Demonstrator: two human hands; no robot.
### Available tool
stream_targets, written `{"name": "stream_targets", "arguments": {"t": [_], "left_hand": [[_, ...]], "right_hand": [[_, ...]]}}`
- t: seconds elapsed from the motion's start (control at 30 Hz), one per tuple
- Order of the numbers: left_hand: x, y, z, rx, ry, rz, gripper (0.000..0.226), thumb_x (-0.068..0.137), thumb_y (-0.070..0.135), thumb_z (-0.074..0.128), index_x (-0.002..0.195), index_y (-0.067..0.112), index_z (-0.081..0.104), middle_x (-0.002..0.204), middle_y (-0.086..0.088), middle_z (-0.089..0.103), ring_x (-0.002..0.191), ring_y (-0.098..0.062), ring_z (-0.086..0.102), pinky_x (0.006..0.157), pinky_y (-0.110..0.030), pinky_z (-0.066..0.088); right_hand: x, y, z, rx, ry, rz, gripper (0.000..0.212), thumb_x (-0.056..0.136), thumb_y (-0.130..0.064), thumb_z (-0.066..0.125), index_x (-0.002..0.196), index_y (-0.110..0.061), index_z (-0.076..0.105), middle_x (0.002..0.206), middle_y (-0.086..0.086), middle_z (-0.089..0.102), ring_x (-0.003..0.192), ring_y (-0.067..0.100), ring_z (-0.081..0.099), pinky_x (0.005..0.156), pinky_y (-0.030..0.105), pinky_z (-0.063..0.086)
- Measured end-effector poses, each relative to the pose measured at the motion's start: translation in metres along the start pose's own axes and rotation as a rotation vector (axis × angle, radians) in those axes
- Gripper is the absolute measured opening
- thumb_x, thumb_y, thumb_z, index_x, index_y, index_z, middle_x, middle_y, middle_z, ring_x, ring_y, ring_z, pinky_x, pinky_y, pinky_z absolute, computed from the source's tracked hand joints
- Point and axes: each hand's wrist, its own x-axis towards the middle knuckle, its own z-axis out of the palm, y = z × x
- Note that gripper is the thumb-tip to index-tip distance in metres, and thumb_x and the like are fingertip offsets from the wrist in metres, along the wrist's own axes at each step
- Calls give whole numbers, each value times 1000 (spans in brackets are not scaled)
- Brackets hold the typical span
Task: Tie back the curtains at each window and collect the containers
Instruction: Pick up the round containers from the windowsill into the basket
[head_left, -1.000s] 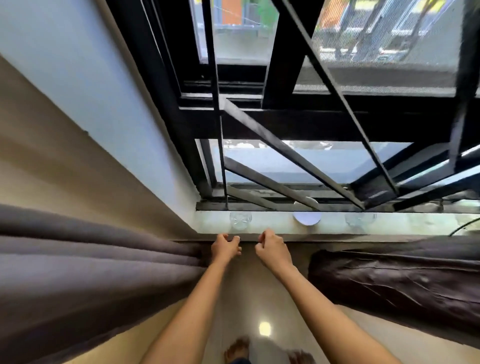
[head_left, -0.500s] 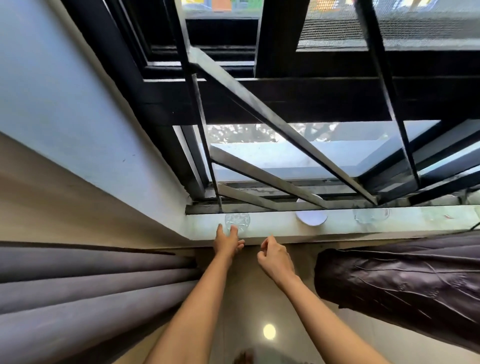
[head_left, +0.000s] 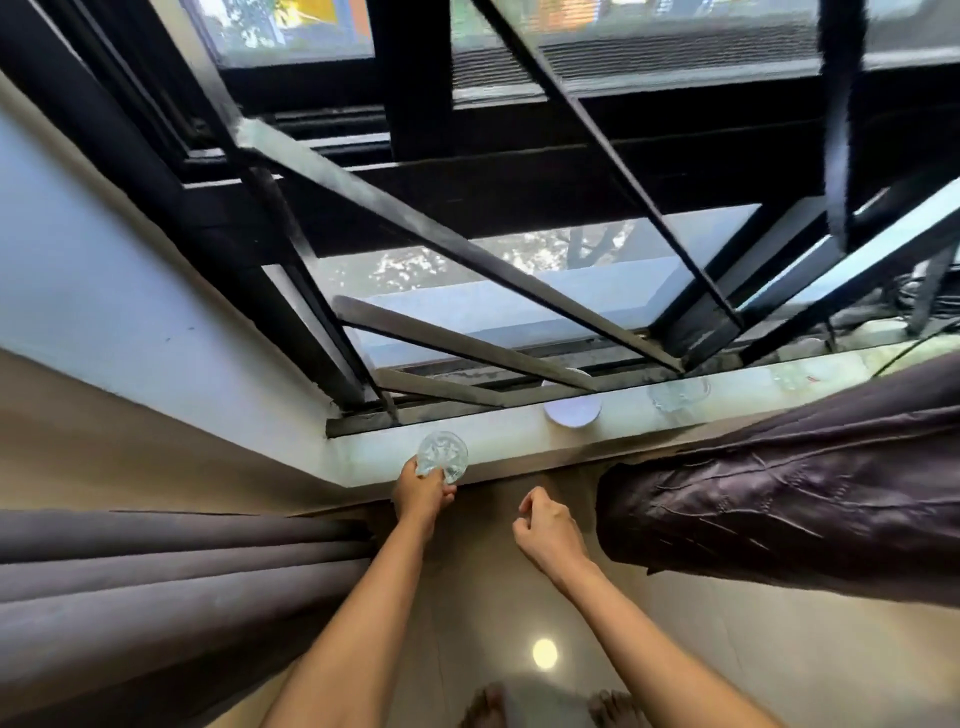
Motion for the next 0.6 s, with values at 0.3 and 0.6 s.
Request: {"name": "stream_targets", "arguments": {"t": [0.3,0.6], "left_hand": [[-98,5,-1,228,-202,45,46,91,2,49,136,11,46,94,-20,68,47,-8,64,47,-19,54],[-236,48,26,449,-442,115,42,89,4,52,130,16,50,95,-10,66,62,-20,65,52,-21,55]], "right_hand": [[-75,30,-43,116,88,110,16,92,-32,46,91,-16,49,98,11,66,92,29,61,79,36,49],[-170,70,-109,226,211,231,37,97,-42,40,104,-9,56,106,16,66,103,35,60,80,36,45]]}}
